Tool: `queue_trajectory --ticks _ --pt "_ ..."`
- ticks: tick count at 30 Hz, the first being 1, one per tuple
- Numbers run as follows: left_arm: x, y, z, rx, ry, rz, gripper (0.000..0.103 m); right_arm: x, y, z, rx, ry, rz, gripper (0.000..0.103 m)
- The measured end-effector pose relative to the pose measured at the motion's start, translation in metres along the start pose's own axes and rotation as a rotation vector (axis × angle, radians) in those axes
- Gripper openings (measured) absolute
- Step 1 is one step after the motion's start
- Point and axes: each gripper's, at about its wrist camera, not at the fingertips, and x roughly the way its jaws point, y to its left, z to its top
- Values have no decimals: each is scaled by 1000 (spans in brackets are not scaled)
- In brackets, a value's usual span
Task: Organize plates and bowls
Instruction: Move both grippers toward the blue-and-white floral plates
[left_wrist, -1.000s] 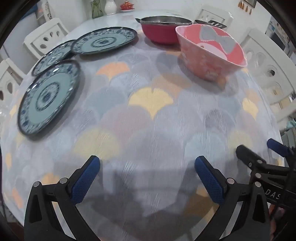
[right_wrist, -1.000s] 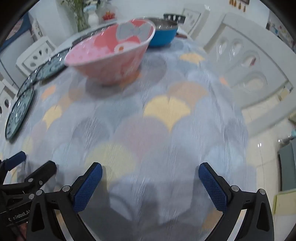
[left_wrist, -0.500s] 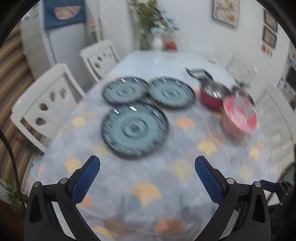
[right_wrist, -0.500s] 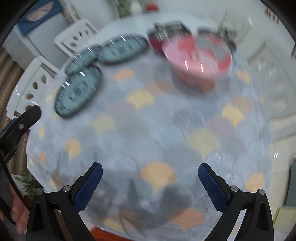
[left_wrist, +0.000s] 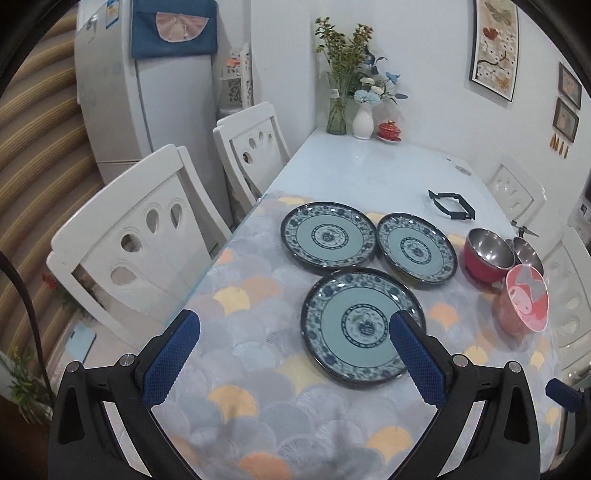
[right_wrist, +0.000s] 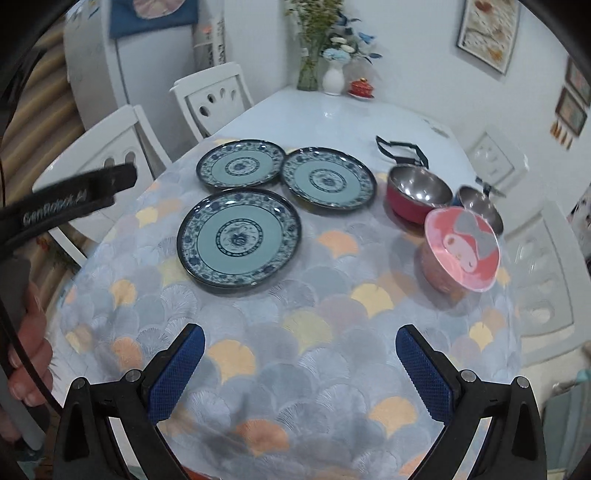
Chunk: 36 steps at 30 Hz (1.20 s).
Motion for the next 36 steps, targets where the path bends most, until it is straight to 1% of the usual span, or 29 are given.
queue_trajectory --ticks 4,8,10,15,18,20,23,27,29,33,36 --pt "9 9 1 19 1 -15 102 5 18 7 15 -16 8 103" --pt "16 13 5 46 -1 -28 102 4 22 13 20 -29 13 103" --pt "23 18 7 38 9 -41 102 5 24 13 27 -31 -1 103" --pt "34 22 7 6 51 -84 102 12 23 10 57 7 -30 103" --pt "37 19 6 17 59 -97 102 19 20 8 79 32 -55 103" --pt "38 18 6 24 63 -105 102 21 17 7 95 41 -57 103" --pt "39 18 8 34 61 -121 102 22 15 10 110 36 -61 103" --pt "42 17 12 46 60 -125 102 23 19 12 100 36 -72 103" --pt "45 17 13 45 72 -132 102 25 21 14 97 46 -76 103" --pt "56 15 15 69 122 -189 102 26 23 15 113 60 -85 103" --pt "63 11 12 93 132 -203 102 29 25 9 126 73 -104 103"
